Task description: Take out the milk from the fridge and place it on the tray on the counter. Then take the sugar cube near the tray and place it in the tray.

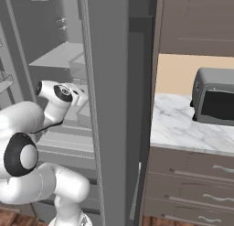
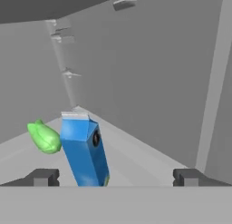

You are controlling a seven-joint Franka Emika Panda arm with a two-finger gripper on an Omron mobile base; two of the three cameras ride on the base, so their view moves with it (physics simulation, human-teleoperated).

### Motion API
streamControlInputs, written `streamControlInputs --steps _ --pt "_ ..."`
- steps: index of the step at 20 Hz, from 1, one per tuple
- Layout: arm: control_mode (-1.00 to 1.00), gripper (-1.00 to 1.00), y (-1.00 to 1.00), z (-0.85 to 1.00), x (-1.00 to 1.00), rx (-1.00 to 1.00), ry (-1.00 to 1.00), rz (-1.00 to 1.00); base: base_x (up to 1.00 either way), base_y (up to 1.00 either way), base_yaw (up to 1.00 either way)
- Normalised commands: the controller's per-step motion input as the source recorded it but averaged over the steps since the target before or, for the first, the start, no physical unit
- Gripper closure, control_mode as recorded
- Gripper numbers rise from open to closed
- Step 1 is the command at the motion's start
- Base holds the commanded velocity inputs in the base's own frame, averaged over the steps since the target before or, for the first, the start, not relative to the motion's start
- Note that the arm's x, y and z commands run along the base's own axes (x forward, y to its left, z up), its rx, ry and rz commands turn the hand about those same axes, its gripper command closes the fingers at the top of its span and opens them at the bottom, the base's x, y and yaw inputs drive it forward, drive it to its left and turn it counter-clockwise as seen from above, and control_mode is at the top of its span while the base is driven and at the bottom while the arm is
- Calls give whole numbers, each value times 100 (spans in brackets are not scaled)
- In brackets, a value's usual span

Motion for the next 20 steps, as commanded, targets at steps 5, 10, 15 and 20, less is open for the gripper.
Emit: streamControlInputs --steps 5,10,15,20 --pt "-100 -100 8 -6 3 0 0 -9 0 0 0" --pt "-100 -100 14 -3 1 -1 0 -10 0 0 0" --pt "-100 -100 0 -2 2 0 0 -2 0 0 0" --pt "-100 -100 0 -1 8 0 0 0 0 0 0"
